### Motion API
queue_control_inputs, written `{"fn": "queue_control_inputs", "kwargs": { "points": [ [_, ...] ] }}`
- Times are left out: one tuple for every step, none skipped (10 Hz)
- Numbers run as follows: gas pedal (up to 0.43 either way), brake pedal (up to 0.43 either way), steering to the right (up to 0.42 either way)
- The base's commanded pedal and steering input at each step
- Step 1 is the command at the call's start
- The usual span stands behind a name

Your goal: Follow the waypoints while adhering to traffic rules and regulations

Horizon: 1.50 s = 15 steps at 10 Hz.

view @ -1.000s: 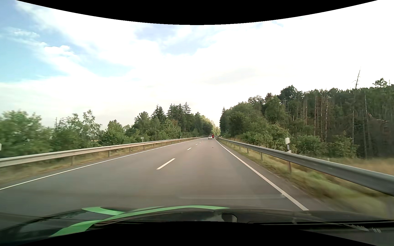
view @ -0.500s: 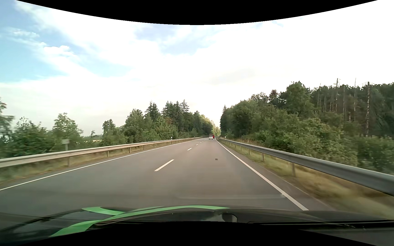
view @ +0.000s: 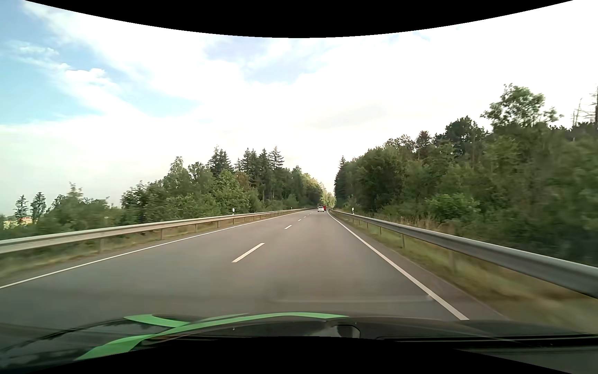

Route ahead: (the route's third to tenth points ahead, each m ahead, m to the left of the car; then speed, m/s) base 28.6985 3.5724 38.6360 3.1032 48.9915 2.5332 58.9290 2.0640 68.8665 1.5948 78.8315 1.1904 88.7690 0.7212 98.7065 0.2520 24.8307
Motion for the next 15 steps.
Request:
{"fn": "queue_control_inputs", "kwargs": {
  "points": [
    [0.339,0.000,0.000],
    [0.339,0.000,0.000],
    [0.339,0.000,0.000],
    [0.339,0.000,0.000],
    [0.350,0.000,0.000],
    [0.350,0.000,0.001],
    [0.339,0.000,0.001],
    [0.299,0.000,0.002],
    [0.280,0.000,0.001],
    [0.268,0.000,0.002],
    [0.268,0.000,0.001],
    [0.280,0.000,0.001],
    [0.280,0.000,0.002],
    [0.299,0.000,0.001],
    [0.319,0.000,0.001]
  ]
}}
